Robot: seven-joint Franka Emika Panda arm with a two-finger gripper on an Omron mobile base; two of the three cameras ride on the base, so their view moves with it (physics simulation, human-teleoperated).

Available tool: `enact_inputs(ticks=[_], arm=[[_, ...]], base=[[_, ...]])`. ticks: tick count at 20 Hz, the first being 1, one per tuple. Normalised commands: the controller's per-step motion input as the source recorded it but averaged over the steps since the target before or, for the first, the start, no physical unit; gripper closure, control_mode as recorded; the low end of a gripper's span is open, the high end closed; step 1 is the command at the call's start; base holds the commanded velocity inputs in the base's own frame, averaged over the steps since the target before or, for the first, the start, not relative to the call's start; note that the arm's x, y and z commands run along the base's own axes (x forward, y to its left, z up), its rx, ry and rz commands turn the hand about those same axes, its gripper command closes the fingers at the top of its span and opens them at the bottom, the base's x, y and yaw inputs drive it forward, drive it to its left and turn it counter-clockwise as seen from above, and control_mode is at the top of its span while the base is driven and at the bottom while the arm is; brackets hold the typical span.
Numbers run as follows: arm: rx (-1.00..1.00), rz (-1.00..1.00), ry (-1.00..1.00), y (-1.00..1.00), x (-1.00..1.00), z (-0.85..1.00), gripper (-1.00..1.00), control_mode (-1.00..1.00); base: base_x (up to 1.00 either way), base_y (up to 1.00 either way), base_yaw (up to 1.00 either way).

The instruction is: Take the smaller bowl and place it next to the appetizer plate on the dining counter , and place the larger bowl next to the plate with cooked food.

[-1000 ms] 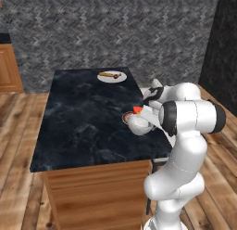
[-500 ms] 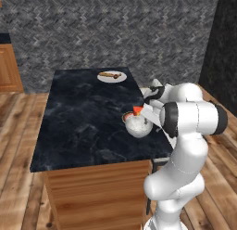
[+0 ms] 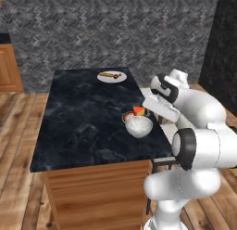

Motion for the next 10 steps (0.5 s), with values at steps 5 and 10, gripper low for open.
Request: enact_inputs(ticks=[5, 10], arm=[[-0.25, 0.38, -0.02, 0.61, -1.0, 0.83, -1.0, -1.0], [-0.22, 0.37, -0.12, 0.57, -1.0, 0.9, -1.0, -1.0]], base=[[0.0, 0.0, 0.0], [0.0, 0.0, 0.0]])
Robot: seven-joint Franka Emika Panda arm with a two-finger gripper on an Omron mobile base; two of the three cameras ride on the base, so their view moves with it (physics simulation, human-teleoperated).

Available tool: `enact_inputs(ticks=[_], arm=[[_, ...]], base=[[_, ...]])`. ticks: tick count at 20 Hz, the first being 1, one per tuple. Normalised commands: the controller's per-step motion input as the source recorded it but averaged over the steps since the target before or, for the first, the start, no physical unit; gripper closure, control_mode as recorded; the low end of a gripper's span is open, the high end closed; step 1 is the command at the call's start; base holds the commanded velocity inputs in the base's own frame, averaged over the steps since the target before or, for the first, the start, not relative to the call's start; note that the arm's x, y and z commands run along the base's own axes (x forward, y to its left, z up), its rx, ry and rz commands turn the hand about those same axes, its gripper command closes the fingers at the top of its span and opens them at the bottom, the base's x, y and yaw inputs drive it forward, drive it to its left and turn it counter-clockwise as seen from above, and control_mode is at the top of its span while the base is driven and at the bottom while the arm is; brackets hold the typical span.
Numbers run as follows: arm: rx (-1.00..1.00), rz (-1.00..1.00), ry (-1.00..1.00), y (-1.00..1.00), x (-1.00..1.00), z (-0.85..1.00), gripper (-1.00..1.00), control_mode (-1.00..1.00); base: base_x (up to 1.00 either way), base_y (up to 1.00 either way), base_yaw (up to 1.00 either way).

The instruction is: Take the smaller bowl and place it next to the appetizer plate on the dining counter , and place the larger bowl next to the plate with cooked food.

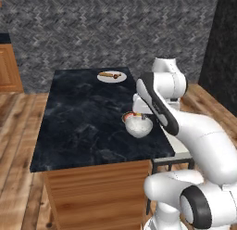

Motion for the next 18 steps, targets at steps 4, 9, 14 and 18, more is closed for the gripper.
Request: enact_inputs(ticks=[4, 9, 14, 18], arm=[[-0.02, 0.19, -0.17, 0.08, -1.0, 0.86, -1.0, -1.0], [0.01, 0.1, -0.25, -0.04, -1.0, 0.83, -1.0, -1.0], [0.0, 0.01, -0.07, -0.02, -0.26, 0.09, -1.0, -1.0], [0.0, 0.0, 0.0, 0.0, 0.0, 0.0, -1.0, -1.0]], base=[[0.0, 0.0, 0.0], [0.0, 0.0, 0.0], [0.0, 0.0, 0.0], [0.0, 0.0, 0.0]])
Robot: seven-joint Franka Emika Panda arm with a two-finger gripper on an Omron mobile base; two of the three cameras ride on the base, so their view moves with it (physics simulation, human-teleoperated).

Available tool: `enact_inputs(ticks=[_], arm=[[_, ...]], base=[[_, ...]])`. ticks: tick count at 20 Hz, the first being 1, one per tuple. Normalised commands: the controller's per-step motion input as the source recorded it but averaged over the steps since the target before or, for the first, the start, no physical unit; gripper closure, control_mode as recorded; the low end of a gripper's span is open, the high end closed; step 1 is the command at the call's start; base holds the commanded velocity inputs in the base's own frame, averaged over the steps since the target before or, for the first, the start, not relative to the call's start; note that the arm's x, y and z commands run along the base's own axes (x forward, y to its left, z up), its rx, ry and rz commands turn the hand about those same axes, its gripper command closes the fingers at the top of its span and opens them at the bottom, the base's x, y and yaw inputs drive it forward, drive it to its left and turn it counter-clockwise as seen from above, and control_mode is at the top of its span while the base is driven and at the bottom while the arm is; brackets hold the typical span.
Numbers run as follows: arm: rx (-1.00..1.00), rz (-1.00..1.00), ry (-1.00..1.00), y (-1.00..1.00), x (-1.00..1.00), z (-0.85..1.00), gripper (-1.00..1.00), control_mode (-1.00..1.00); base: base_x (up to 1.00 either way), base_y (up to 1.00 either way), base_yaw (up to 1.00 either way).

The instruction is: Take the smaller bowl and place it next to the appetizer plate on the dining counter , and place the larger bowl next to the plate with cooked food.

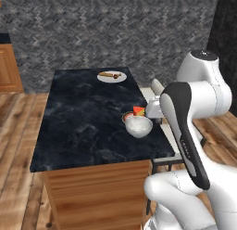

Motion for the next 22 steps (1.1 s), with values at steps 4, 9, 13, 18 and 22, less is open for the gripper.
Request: enact_inputs(ticks=[4, 9, 13, 18, 22], arm=[[0.0, 0.0, 0.0, 0.0, 0.0, 0.0, -1.0, -1.0], [0.0, 0.0, 0.0, 0.0, 0.0, 0.0, -1.0, 1.0], [0.0, 0.0, 0.0, 0.0, 0.0, 0.0, -1.0, 1.0], [0.0, 0.0, 0.0, 0.0, 0.0, 0.0, -1.0, 1.0], [0.0, 0.0, 0.0, 0.0, 0.0, 0.0, -1.0, 1.0]], base=[[0.0, 0.0, 0.0], [-0.57, 0.35, 0.05], [-0.68, 0.7, 0.34], [-0.03, 0.73, 0.56], [0.09, 0.72, 0.56]])
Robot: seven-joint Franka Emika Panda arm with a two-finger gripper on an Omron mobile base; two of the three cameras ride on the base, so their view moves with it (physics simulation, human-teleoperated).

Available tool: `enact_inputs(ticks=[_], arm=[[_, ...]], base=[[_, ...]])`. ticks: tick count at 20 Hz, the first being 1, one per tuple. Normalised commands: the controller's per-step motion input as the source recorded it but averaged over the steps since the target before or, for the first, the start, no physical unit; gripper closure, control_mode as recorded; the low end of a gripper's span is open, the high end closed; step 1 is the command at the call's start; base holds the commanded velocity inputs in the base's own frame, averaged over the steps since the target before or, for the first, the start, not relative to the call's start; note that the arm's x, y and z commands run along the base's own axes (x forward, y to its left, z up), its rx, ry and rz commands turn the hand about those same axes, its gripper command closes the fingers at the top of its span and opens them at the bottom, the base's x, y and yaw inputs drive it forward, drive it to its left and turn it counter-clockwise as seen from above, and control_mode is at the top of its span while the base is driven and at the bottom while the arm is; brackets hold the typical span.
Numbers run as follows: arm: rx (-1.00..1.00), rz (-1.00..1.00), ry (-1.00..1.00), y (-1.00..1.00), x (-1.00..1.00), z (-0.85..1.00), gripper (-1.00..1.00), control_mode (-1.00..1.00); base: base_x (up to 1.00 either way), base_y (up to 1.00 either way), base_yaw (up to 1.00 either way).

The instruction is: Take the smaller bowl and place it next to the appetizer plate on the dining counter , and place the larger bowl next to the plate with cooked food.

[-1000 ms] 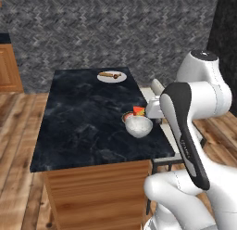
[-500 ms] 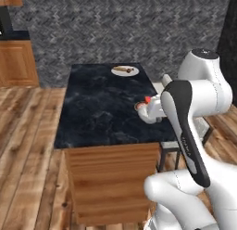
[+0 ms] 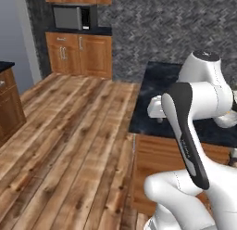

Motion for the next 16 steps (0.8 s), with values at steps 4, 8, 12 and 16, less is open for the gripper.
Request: enact_inputs(ticks=[4, 8, 12, 16], arm=[[0.0, 0.0, 0.0, 0.0, 0.0, 0.0, -1.0, 1.0], [0.0, 0.0, 0.0, 0.0, 0.0, 0.0, -1.0, 1.0], [0.0, 0.0, 0.0, 0.0, 0.0, 0.0, -1.0, 1.0], [0.0, 0.0, 0.0, 0.0, 0.0, 0.0, -1.0, 1.0]], base=[[0.52, 0.84, 0.42], [0.78, 0.92, 0.44], [1.0, 0.71, 0.5], [0.5, 0.33, 0.62]])
